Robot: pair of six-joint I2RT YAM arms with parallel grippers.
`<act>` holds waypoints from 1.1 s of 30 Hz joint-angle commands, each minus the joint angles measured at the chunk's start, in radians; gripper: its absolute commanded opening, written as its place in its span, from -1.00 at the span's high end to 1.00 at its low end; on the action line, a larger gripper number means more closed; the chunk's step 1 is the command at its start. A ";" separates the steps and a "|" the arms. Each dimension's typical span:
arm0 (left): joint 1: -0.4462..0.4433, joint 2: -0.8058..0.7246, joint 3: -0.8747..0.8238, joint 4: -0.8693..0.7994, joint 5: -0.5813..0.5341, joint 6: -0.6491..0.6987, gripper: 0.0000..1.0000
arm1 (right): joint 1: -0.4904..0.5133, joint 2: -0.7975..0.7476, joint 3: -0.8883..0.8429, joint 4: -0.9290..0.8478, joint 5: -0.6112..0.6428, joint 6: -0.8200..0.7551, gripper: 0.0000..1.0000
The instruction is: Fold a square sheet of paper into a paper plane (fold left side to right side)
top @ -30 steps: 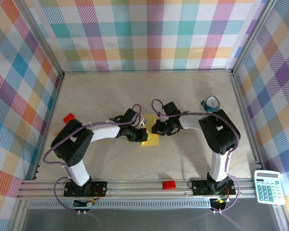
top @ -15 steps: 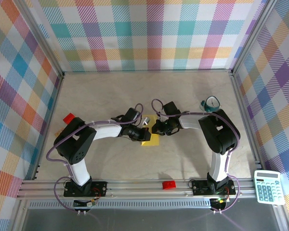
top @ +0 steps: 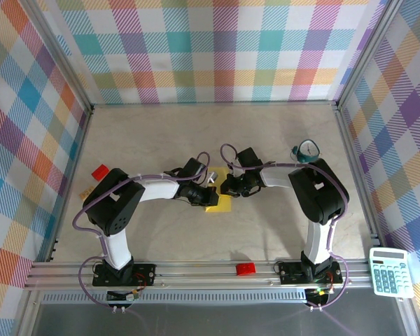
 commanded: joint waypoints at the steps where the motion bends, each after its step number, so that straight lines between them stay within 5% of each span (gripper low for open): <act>1: -0.005 0.019 0.022 -0.025 -0.029 0.014 1.00 | -0.002 0.049 -0.026 -0.105 0.071 -0.020 1.00; 33: 0.016 -0.087 -0.173 0.007 0.014 0.043 1.00 | -0.020 0.062 -0.011 -0.152 0.088 -0.045 1.00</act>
